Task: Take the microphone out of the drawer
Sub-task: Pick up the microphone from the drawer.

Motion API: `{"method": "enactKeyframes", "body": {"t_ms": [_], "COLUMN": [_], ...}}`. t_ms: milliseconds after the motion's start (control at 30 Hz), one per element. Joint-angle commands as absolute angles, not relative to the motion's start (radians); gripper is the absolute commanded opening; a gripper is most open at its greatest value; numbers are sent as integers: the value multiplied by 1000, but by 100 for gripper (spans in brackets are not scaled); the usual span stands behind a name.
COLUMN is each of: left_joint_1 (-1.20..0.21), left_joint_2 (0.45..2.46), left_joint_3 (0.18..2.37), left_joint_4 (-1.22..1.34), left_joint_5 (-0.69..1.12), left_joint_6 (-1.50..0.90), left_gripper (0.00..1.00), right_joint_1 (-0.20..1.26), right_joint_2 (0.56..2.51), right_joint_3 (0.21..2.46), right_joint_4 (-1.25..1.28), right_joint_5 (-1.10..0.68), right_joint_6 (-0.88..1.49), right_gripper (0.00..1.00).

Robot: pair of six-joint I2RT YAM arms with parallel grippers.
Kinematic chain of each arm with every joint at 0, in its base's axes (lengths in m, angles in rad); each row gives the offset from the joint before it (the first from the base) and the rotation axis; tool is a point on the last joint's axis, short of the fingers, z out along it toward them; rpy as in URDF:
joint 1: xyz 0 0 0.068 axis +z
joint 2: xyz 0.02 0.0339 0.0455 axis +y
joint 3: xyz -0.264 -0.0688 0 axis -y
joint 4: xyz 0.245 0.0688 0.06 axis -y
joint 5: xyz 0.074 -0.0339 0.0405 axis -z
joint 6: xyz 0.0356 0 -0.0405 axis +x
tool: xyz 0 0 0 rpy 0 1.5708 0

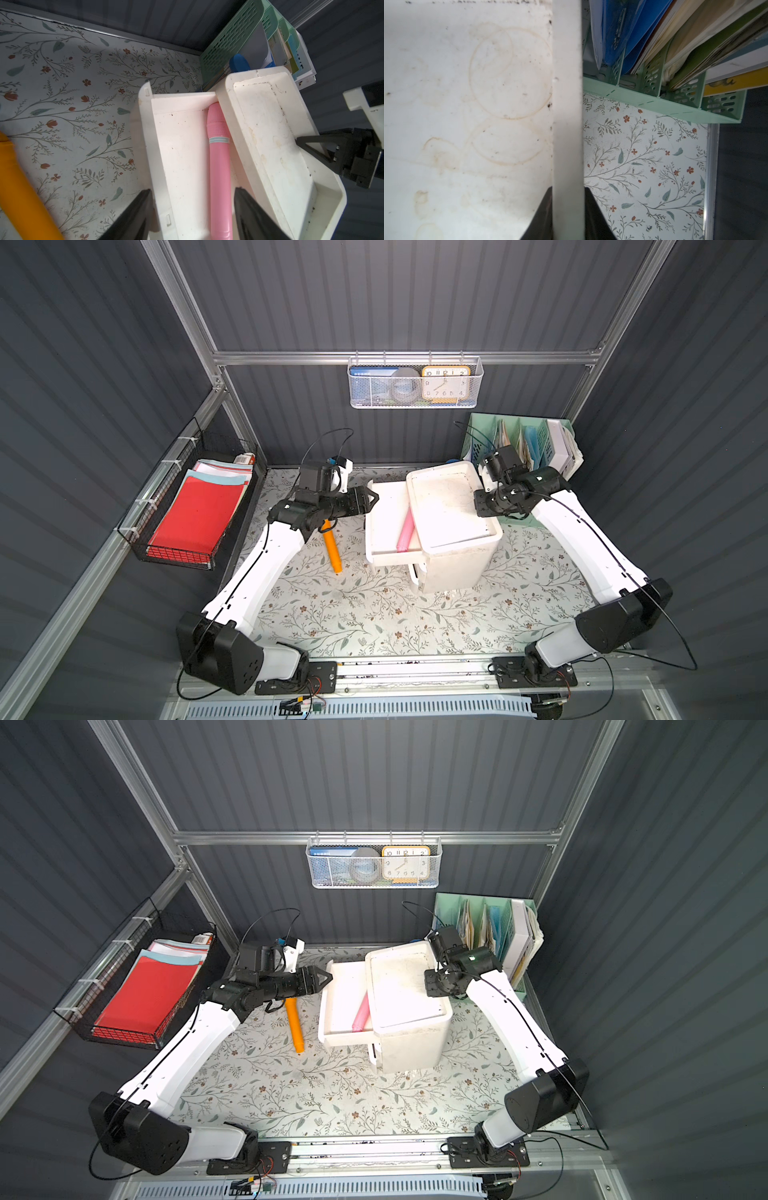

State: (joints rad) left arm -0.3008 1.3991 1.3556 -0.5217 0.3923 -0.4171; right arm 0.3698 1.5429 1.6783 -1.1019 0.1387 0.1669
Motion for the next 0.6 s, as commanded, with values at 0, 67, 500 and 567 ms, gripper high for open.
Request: {"method": "enactKeyframes", "body": {"t_ms": [0, 67, 500, 567], "left_joint_1": [-339, -366, -478, -493], "left_joint_2": [1455, 1486, 1597, 1608], "left_joint_3": [1432, 1469, 1508, 1506], "left_joint_4": [-622, -666, -733, -728], "left_joint_5": [382, 366, 319, 321], "left_joint_6": [-373, -348, -303, -301], "left_gripper": [65, 65, 63, 63], "right_joint_1": [369, 368, 369, 370], "right_joint_2": [1565, 1565, 1566, 1565], "right_joint_3": [1649, 1648, 1647, 1647], "right_joint_4": [-1119, -1120, -1124, -1125], "right_joint_5": [121, 122, 128, 130], "right_joint_6": [175, 175, 173, 173], "right_gripper": [21, 19, 5, 5]}}
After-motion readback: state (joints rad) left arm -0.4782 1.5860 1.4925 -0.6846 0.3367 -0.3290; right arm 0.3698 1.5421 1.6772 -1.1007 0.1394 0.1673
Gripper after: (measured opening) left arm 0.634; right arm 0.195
